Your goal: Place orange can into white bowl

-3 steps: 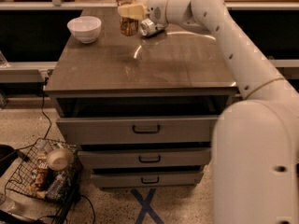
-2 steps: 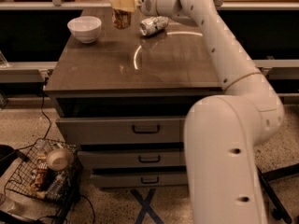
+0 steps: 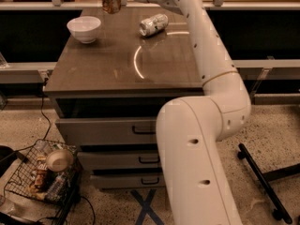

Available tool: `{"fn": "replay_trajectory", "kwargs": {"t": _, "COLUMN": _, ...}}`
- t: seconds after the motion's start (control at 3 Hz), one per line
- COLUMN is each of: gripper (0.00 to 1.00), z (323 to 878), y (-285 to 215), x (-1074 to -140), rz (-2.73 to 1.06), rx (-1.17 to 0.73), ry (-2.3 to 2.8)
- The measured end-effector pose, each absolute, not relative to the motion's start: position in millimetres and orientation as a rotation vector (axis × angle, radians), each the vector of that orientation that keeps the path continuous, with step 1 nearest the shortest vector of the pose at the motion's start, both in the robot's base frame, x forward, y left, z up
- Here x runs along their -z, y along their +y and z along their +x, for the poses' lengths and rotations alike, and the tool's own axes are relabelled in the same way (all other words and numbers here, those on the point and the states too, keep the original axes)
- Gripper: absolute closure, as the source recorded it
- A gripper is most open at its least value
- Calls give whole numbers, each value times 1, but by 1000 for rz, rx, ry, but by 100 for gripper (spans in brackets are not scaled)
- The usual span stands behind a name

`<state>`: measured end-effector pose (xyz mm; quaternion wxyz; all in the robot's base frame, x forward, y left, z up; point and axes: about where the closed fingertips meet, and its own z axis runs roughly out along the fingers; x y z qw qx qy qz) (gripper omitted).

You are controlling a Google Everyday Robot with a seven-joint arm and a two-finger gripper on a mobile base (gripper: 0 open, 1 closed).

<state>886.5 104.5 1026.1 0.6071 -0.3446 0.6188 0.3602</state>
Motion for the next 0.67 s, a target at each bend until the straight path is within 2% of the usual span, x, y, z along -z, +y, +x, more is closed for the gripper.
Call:
{"fn": "replay_trajectory", "kwargs": {"t": 0.33, "gripper": 100, "z": 889, "y": 127, "x": -1025, "rz": -807, "rx": -844, "ry": 1423}}
{"fn": "replay_trajectory", "kwargs": {"t": 0.67, "gripper": 100, "z": 904, "y": 177, "x": -995, "rz": -818, "rx": -831, "ry": 1459}}
